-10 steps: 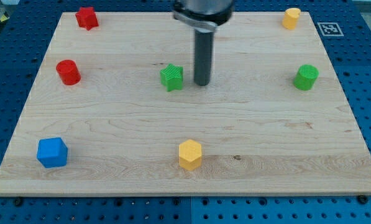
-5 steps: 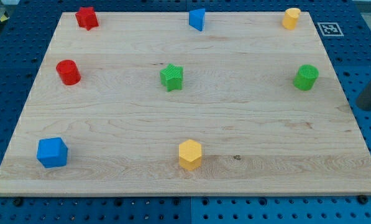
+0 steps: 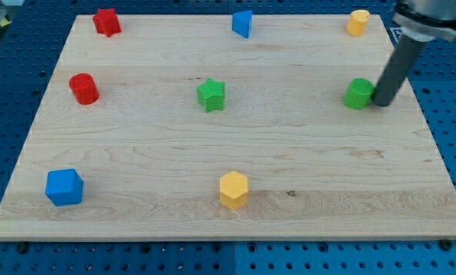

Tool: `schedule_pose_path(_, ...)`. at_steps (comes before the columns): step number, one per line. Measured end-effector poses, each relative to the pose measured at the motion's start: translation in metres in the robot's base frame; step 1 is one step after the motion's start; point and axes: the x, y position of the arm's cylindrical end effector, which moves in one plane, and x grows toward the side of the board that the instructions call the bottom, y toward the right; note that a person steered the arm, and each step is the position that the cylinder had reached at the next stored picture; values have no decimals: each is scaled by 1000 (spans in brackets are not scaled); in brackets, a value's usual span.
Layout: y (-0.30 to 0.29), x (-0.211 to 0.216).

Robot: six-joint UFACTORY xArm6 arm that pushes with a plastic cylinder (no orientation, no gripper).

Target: Push the green circle closer to green star

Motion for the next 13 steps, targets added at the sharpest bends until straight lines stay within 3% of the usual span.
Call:
schedule_pose_path(1,-37,-2)
schedule_pose_path(4,-54,-43)
schedule_pose_path(7,-97,-37)
schedule_pose_path(13,-73,-14)
